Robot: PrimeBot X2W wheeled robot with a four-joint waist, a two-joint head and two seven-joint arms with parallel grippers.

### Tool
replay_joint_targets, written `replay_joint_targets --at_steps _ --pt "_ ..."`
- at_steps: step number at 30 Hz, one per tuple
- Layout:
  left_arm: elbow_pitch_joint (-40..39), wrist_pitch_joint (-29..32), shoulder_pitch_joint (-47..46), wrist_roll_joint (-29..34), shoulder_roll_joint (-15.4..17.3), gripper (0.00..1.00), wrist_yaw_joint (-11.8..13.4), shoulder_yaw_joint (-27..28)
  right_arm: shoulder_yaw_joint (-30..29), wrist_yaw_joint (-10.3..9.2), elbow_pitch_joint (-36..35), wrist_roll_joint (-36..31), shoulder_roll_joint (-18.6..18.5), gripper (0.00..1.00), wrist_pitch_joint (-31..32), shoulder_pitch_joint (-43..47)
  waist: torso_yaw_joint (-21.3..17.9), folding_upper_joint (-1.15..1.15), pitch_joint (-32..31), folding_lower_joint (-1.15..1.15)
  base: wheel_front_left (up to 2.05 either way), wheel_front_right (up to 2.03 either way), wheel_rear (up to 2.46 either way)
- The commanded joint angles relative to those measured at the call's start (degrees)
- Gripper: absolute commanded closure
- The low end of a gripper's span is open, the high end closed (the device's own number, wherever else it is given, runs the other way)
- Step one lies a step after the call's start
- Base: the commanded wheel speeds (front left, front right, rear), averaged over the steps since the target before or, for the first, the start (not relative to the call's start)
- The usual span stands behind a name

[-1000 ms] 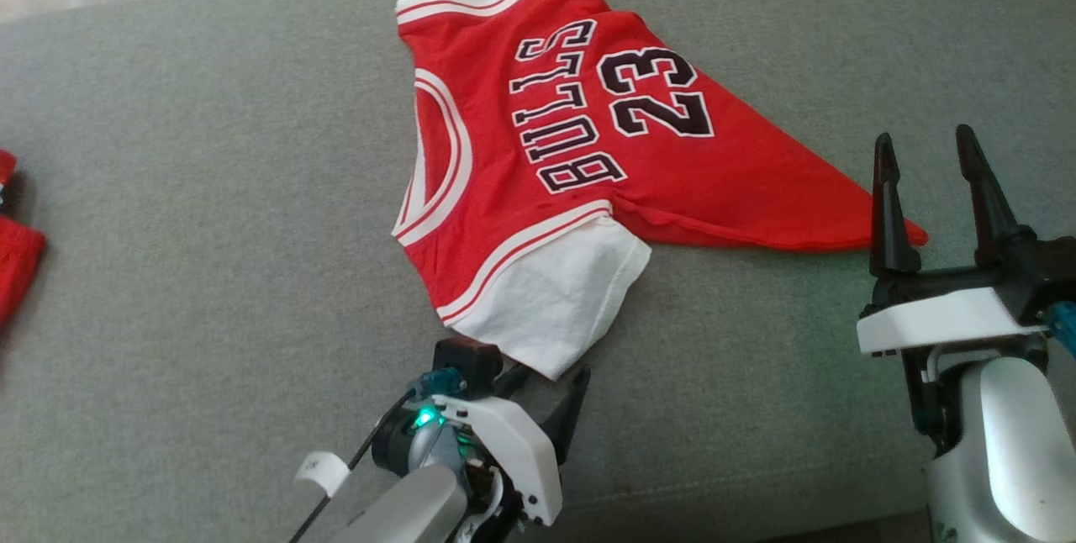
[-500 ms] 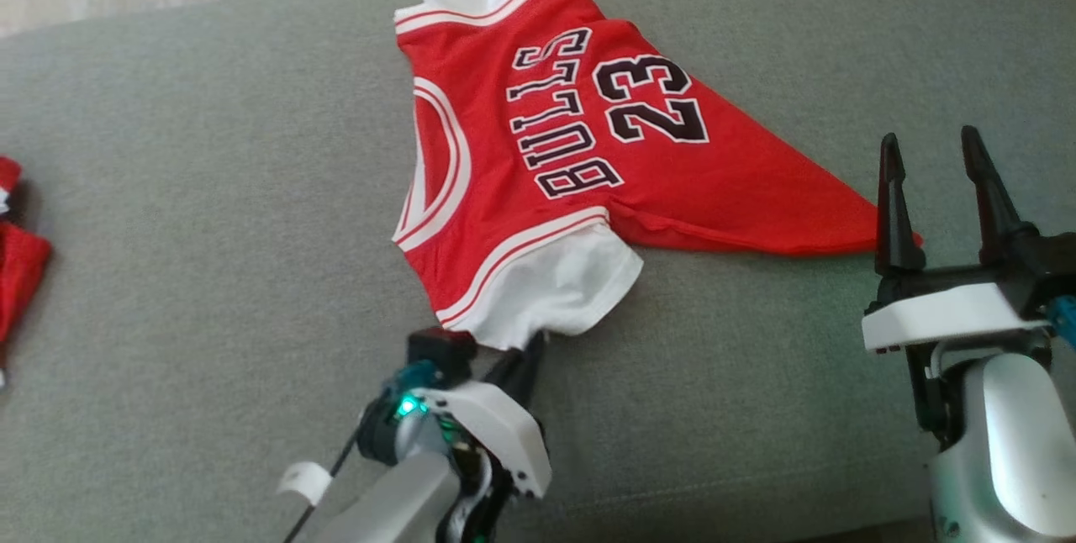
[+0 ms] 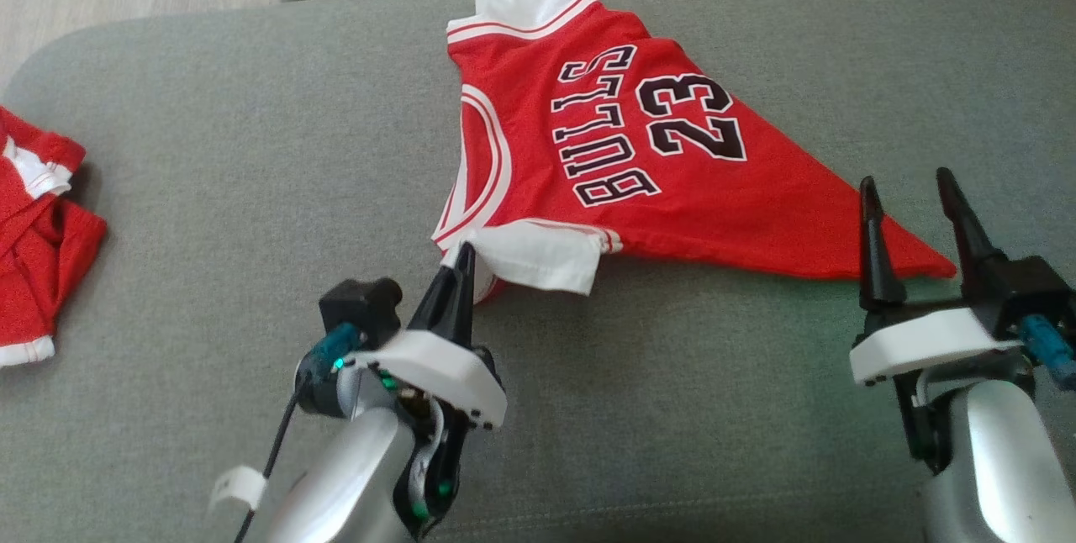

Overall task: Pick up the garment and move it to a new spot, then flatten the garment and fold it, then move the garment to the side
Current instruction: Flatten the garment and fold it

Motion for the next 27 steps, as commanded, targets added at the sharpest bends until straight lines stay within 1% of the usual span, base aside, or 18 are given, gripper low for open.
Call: replay_joint_targets --at_steps 1,6,9,12,13,16,18,25,27 --pt "-2.04 -0.7 -0.57 1.17 0.65 1.0 -0.26 2.36 1.81 0.2 -1.5 -0.44 0.0 0.0 0.14 0.04 0.22 0.0 0.11 0.0 0.0 0.0 0.0" --pt "-2.36 -0.7 1.12 3.22 0.56 1.0 -1.27 3.27 3.37 0.2 -0.83 -2.78 0.01 0.0 0.74 1.73 0.49 0.0 0.33 0.0 0.0 0.0 0.0" --pt "-2.54 -0.7 1.87 3.92 0.41 1.0 -1.6 3.96 1.71 0.2 0.58 -3.02 0.01 0.0 2.42 2.37 0.73 0.0 0.44 0.0 0.0 0.0 0.0" --pt "-4.17 -0.7 2.44 4.48 0.13 1.0 -1.02 6.45 -0.78 0.2 1.96 -1.75 0.01 0.0 3.85 2.35 1.24 0.0 0.55 0.0 0.0 0.0 0.0" --pt "-4.17 -0.7 2.44 4.48 0.13 1.0 -1.02 6.45 -0.78 0.2 1.96 -1.75 0.01 0.0 3.85 2.35 1.24 0.0 0.55 0.0 0.0 0.0 0.0" --pt "-6.81 -0.71 3.04 5.79 -0.15 1.0 -0.13 9.83 -2.3 0.2 3.26 0.61 0.01 0.0 4.93 2.14 1.99 0.0 0.65 0.0 0.0 0.0 0.0" --pt "-8.17 -0.71 3.61 6.87 -0.29 1.0 -0.03 11.55 -2.55 0.2 4.28 2.49 0.01 0.0 5.81 2.18 2.55 0.0 0.71 0.0 0.0 0.0 0.0" --pt "-8.44 -0.71 5.11 9.15 -0.58 1.0 -1.66 12.83 -1.97 0.2 8.23 8.63 0.01 0.0 10.0 3.27 3.44 0.0 1.13 0.0 0.0 0.0 0.0" --pt "-8.39 -0.71 5.28 9.43 -0.65 1.0 -1.9 12.92 -2.71 0.2 9.41 9.02 0.01 0.0 11.05 3.54 3.4 0.0 1.32 0.0 0.0 0.0 0.0"
